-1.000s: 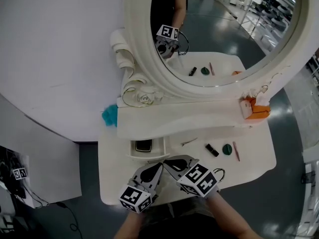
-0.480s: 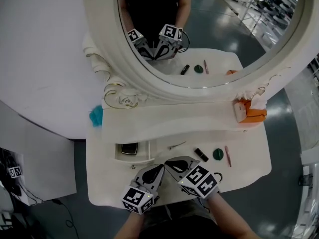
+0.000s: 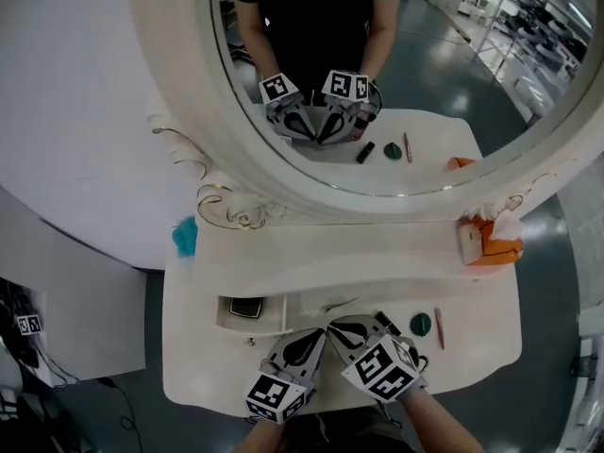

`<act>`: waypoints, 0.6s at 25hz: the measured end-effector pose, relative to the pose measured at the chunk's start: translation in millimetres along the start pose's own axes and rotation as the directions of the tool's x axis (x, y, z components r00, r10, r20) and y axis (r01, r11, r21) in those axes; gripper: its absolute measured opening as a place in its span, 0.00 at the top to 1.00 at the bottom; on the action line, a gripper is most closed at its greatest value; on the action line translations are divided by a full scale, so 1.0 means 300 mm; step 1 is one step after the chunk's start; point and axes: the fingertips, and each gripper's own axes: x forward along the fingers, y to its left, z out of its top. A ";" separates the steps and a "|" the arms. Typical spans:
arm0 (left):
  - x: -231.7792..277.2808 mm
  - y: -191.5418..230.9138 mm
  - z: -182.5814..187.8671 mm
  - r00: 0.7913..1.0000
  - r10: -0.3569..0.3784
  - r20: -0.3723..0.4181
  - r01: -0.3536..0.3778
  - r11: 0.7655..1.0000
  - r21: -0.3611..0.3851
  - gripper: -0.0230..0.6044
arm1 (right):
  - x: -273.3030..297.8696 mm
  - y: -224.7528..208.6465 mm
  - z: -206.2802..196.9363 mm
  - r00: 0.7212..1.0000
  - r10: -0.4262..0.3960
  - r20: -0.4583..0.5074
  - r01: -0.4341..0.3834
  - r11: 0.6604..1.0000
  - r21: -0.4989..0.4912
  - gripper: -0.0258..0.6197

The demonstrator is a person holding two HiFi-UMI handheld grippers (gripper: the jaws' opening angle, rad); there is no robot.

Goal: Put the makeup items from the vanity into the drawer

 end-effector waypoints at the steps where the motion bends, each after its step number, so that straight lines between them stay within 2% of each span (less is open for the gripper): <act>1: 0.005 0.002 0.003 1.000 0.010 0.004 -0.010 1.000 0.003 0.94 | 0.004 -0.007 -0.001 1.000 -0.007 -0.007 0.007 1.000 -0.021 0.92; 10: 0.028 0.016 -0.018 0.994 0.105 -0.025 -0.103 0.993 0.056 0.94 | 0.051 -0.080 -0.053 0.995 -0.027 -0.100 0.013 0.991 -0.131 0.92; 13: 0.027 0.022 -0.014 0.992 0.121 -0.021 -0.119 0.991 0.053 0.94 | 0.075 -0.097 -0.068 0.989 -0.035 -0.145 0.008 0.982 -0.186 0.91; 15: 0.025 0.025 -0.014 0.992 0.127 -0.017 -0.126 0.991 0.045 0.94 | 0.089 -0.101 -0.075 0.986 -0.032 -0.166 -0.004 0.977 -0.214 0.85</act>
